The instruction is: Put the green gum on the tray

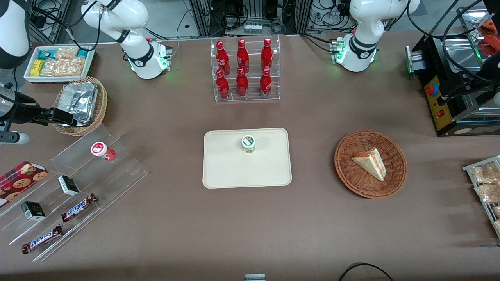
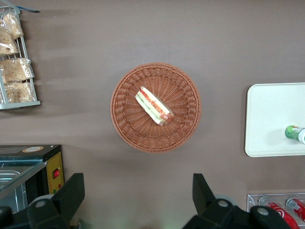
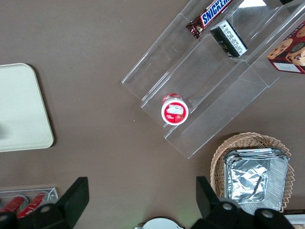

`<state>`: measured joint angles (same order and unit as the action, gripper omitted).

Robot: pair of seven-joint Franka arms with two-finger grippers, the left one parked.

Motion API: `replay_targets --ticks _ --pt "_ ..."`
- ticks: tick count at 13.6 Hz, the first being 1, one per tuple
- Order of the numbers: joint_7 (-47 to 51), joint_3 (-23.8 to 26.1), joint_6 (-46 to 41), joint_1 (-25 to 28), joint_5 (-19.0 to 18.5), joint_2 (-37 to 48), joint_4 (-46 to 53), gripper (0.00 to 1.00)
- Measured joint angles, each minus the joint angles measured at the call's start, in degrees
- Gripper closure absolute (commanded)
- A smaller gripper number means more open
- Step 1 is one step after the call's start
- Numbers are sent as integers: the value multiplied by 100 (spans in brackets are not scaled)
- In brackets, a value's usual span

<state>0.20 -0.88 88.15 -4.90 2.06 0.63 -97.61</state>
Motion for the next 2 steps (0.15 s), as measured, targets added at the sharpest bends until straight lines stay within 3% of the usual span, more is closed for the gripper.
replay_targets --ticks 2 --pt "0 5 1 0 0 -45 13 0"
